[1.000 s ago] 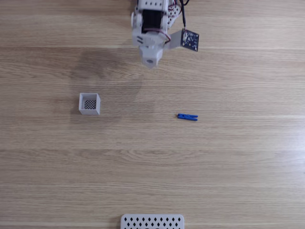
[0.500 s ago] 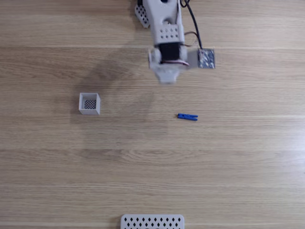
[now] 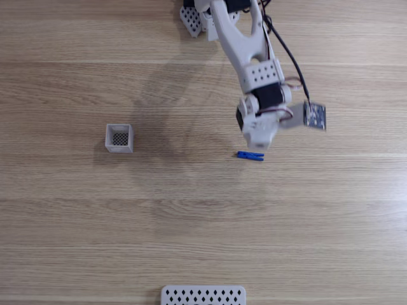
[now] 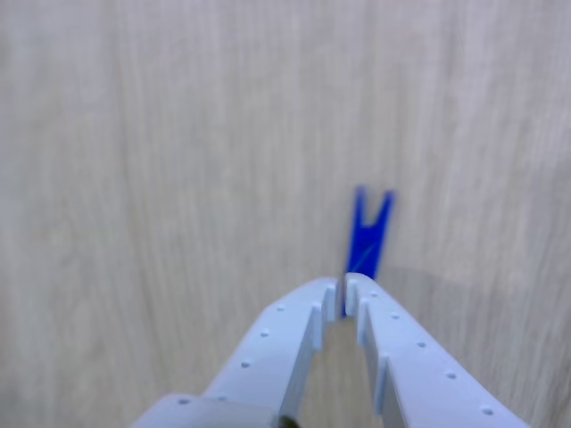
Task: Grasp a peg and put it in the crate.
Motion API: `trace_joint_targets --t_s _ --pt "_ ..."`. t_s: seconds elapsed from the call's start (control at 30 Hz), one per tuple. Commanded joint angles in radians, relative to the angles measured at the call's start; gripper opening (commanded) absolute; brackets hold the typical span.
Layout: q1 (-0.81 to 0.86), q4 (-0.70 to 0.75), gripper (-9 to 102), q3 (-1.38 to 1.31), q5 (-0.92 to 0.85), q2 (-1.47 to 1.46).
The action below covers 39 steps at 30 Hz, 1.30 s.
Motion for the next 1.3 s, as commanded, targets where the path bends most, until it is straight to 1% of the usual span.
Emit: trace_joint_targets --t_s 0.0,0.23,0.47,0.57,1.17,1.27 --pt "0.008 -0.041 -1 -0.160 0.051 -0.002" --pt "0.025 -0.002 1 -0.201 0.054 -0.012" --pt "0.072 0.017 15 -0.202 0.054 -0.011" --pt "0.084 0.009 18 -0.202 0.054 -0.021" --pt "0.084 0.005 18 -0.190 0.057 -0.100" --pt "0.080 0.005 18 -0.190 0.087 -0.106"
